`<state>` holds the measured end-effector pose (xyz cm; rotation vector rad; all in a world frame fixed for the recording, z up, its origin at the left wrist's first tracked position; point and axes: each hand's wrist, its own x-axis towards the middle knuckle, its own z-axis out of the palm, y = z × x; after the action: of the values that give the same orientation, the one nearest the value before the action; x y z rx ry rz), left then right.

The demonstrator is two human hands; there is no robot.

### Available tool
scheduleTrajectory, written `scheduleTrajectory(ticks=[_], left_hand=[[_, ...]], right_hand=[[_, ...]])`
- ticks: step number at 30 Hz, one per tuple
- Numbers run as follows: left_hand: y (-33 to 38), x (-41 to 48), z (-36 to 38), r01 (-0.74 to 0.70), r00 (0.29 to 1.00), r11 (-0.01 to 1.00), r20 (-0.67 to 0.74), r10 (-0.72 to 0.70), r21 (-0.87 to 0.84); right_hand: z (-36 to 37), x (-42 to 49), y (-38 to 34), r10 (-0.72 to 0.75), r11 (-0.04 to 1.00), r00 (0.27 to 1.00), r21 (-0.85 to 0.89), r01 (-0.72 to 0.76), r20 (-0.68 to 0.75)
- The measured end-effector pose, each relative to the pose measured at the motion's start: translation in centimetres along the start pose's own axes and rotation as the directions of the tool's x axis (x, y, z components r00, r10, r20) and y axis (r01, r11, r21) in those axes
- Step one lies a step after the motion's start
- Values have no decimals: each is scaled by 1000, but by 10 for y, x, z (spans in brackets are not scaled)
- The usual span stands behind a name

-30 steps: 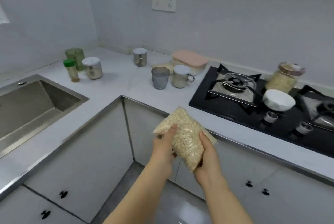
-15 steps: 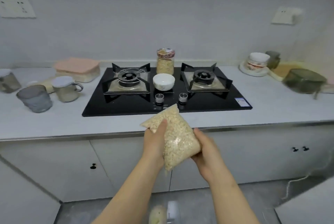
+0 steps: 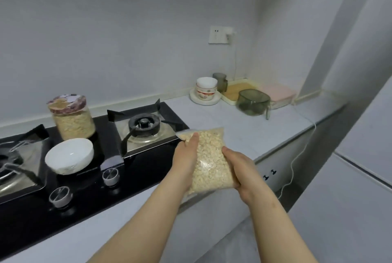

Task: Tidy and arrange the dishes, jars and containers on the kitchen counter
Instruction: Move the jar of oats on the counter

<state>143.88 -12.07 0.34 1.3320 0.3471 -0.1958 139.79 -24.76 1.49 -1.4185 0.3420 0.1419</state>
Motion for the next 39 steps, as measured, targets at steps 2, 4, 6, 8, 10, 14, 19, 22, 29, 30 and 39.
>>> scheduleTrajectory(ticks=[2, 4, 6, 8, 10, 14, 19, 22, 29, 30, 39], left_hand=[[15, 33, 22, -34, 998, 998, 51, 31, 52], [24, 54, 38, -72, 996, 991, 62, 66, 113], [28, 77, 56, -91, 992, 982, 104, 74, 166], [32, 93, 69, -101, 986, 969, 149, 69, 225], [40, 106, 81, -111, 981, 959, 185, 64, 259], [60, 138, 103, -113, 974, 951, 221, 48, 289], [87, 176, 134, -182, 970, 953, 204, 133, 242], [103, 211, 161, -218, 969, 953, 162, 186, 209], [142, 286, 228, -261, 964, 924, 132, 232, 281], [149, 295, 239, -268, 963, 914, 115, 244, 305], [185, 361, 311, -309, 942, 886, -14, 334, 344]], right_hand=[[-7, 27, -15, -22, 1000, 999, 11, 23, -43], [-12, 44, -26, -27, 999, 998, 22, 28, -52], [-20, 61, -36, -30, 999, 996, 42, 34, -89], [-25, 74, -45, -10, 996, 993, 92, 21, -119], [-30, 88, -54, 11, 989, 991, 145, 8, -131], [-36, 125, -79, 7, 986, 995, 168, 9, -99], [-46, 185, -107, -28, 983, 999, 183, 33, -30], [-59, 233, -128, -67, 982, 998, 177, 68, -11], [-104, 340, -187, -103, 988, 988, 127, 88, 112], [-111, 353, -198, -105, 990, 986, 107, 92, 127], [-152, 449, -263, -122, 992, 976, 59, 114, 181]])
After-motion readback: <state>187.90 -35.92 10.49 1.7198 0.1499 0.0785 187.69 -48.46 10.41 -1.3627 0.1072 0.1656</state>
